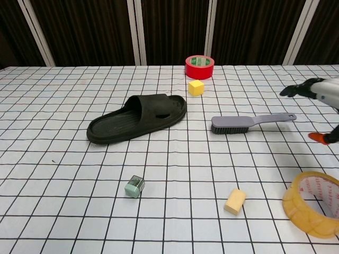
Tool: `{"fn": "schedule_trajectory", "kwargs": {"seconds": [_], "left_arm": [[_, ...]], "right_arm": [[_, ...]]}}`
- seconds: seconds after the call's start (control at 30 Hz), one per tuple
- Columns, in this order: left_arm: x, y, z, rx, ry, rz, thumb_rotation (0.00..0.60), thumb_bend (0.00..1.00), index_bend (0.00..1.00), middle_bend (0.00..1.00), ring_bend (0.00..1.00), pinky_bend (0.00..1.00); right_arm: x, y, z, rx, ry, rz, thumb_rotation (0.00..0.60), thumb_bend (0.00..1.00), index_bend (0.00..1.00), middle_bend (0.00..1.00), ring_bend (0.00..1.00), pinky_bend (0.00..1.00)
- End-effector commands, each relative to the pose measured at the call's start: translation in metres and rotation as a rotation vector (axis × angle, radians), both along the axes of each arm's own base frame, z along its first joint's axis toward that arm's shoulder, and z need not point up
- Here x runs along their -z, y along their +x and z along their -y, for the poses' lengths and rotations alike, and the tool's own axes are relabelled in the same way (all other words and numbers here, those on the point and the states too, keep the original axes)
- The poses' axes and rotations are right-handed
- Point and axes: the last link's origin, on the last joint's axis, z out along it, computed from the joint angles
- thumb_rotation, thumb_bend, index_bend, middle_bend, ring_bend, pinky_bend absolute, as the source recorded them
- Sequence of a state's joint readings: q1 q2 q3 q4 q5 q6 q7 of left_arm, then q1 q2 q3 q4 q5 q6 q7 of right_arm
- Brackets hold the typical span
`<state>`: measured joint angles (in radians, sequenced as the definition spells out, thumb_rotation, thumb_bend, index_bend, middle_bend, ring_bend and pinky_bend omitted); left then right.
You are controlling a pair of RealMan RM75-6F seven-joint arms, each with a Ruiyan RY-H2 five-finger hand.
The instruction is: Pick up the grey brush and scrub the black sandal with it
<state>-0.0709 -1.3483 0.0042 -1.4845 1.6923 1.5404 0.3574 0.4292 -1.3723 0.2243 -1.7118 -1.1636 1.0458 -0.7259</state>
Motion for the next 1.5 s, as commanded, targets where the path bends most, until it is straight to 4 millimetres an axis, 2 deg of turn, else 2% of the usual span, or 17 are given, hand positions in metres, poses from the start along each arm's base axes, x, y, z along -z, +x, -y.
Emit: {"fn": "schedule_trajectory", "kwargs": {"seconds": [0.03, 0.27, 0.53, 1.0, 1.5], "left_arm": [[-0.001, -0.001, -0.001, -0.005, 0.008, 0.002, 0.583, 0.09, 0.00, 0.00, 0.00, 0.06], [-0.006, -0.007, -0.007, -0.045, 0.023, 0.009, 0.584, 0.09, 0.00, 0.00, 0.00, 0.06], [-0.010, -0.010, -0.012, -0.067, 0.032, 0.012, 0.583, 0.09, 0.00, 0.00, 0.00, 0.06], [-0.010, -0.014, -0.019, -0.095, 0.028, 0.009, 0.596, 0.09, 0.00, 0.00, 0.00, 0.05], [-0.014, -0.016, -0.021, -0.106, 0.040, 0.015, 0.595, 0.09, 0.00, 0.00, 0.00, 0.06]], "right_arm": [[0.020, 0.013, 0.020, -0.018, 0.024, -0.022, 0.600, 0.39, 0.16, 0.19, 0.11, 0.19], [0.037, 0.035, 0.044, -0.046, 0.040, -0.033, 0.600, 0.39, 0.19, 0.21, 0.13, 0.20], [0.056, 0.046, 0.066, -0.029, 0.080, -0.058, 0.600, 0.39, 0.21, 0.22, 0.15, 0.20], [0.083, 0.067, 0.076, -0.079, 0.112, -0.064, 0.600, 0.39, 0.30, 0.29, 0.21, 0.25], [0.093, 0.070, 0.086, -0.084, 0.114, -0.073, 0.600, 0.39, 0.31, 0.30, 0.21, 0.25]]}}
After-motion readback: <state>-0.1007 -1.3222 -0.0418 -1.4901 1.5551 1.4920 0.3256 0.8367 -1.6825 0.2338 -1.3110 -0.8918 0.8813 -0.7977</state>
